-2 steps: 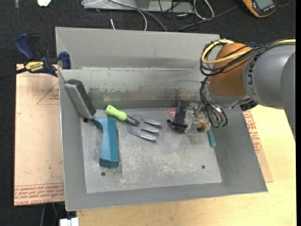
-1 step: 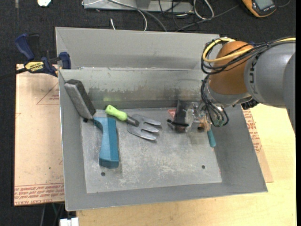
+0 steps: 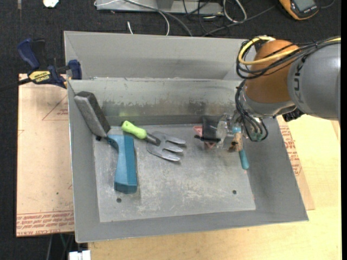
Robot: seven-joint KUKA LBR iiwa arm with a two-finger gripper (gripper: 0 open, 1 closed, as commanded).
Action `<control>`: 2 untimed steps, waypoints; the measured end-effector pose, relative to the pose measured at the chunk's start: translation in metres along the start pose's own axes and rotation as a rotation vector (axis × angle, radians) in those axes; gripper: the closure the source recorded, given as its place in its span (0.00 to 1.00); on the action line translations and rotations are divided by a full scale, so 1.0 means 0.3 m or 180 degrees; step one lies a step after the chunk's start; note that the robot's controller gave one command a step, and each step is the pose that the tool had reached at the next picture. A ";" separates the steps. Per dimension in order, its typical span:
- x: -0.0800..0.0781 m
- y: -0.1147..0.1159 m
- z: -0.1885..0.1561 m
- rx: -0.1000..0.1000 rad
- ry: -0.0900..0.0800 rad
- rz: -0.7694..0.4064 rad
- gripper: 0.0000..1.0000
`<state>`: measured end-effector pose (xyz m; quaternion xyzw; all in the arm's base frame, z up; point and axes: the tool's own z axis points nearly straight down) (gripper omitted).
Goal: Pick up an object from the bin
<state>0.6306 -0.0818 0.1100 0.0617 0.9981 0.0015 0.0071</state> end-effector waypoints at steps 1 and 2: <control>-0.006 0.000 -0.043 0.0000 -0.0018 0.0000 1.00; 0.000 0.001 -0.133 -0.0003 0.0005 0.0001 1.00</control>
Offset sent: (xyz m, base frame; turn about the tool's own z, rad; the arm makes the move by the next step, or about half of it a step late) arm 0.0011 -0.0002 0.0701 0.0000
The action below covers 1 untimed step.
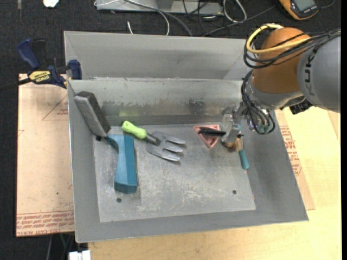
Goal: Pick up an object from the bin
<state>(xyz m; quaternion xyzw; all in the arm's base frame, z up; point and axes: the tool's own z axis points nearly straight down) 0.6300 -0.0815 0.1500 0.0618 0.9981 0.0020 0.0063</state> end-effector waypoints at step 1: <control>-0.007 0.001 -0.078 0.0000 -0.0026 -0.0001 1.00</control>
Offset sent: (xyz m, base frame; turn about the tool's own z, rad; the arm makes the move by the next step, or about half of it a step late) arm 0.0013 0.0000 0.0394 -0.0003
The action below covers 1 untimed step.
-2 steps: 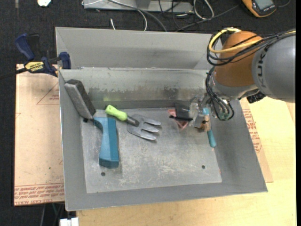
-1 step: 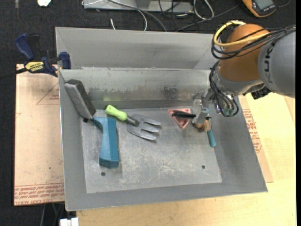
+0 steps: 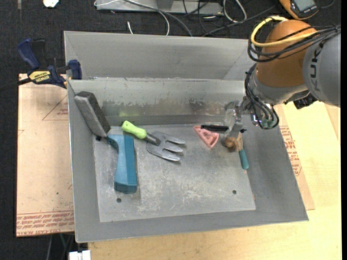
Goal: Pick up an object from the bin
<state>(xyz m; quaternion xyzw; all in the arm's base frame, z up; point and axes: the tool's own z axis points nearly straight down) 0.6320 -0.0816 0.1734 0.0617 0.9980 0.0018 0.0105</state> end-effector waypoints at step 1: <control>0.001 0.000 -0.021 -0.0001 0.0005 0.0000 1.00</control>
Offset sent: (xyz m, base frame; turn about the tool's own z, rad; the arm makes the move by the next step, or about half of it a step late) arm -0.0003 0.0001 0.0327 0.0000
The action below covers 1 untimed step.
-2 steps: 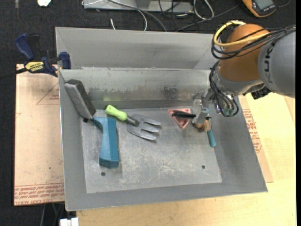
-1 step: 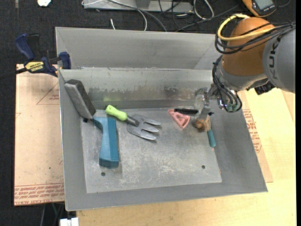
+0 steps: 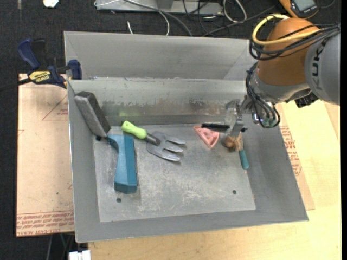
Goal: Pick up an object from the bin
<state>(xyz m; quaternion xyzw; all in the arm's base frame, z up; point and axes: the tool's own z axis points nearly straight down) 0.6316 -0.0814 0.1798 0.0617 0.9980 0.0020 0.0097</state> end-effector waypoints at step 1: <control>-0.002 0.001 -0.049 -0.0001 -0.0005 0.0000 1.00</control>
Offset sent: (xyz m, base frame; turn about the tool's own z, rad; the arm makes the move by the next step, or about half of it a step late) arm 0.0001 0.0000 0.0684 0.0000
